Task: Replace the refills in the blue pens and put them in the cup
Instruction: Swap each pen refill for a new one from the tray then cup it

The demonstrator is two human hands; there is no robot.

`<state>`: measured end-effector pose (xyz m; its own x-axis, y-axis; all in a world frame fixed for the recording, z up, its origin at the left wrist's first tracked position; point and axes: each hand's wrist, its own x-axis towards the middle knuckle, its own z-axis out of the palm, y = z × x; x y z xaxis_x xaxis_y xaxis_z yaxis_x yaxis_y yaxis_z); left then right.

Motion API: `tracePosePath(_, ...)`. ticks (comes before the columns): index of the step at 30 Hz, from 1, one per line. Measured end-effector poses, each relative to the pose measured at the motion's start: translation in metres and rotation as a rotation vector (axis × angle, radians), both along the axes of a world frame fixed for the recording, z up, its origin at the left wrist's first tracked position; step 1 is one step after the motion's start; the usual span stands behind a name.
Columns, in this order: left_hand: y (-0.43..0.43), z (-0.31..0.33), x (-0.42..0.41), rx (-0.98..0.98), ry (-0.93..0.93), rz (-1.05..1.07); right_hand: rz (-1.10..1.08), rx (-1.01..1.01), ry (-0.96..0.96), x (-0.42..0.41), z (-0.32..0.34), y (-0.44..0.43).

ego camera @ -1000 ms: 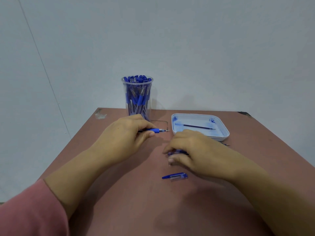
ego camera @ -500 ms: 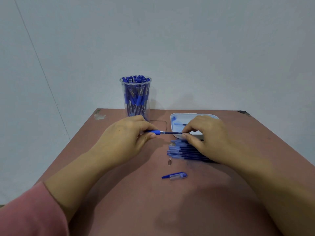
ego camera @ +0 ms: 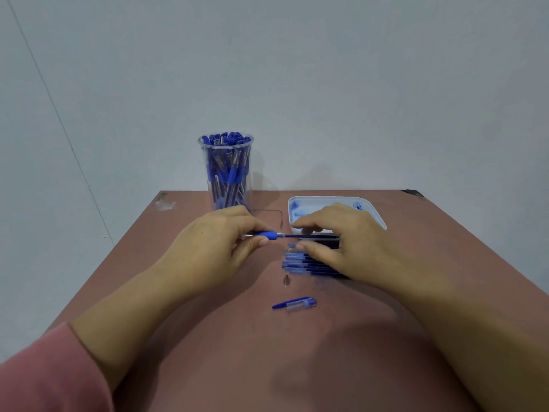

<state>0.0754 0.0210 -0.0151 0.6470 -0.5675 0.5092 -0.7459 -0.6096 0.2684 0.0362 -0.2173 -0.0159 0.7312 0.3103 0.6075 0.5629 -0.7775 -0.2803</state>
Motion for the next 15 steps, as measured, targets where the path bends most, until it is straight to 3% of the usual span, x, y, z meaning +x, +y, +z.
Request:
tracePosePath(3,0.0,-0.001,0.0,-0.005,0.022,-0.003,0.014,-0.046,-0.018,0.002,-0.003,0.004)
tracePosePath(9,0.012,-0.003,0.015,-0.017,0.043,0.068,-0.09,0.067,0.063,0.0,-0.003,-0.023)
tracePosePath(15,0.013,-0.004,0.017,-0.006,0.057,0.069,-0.09,-0.112,0.227,0.002,-0.006,-0.025)
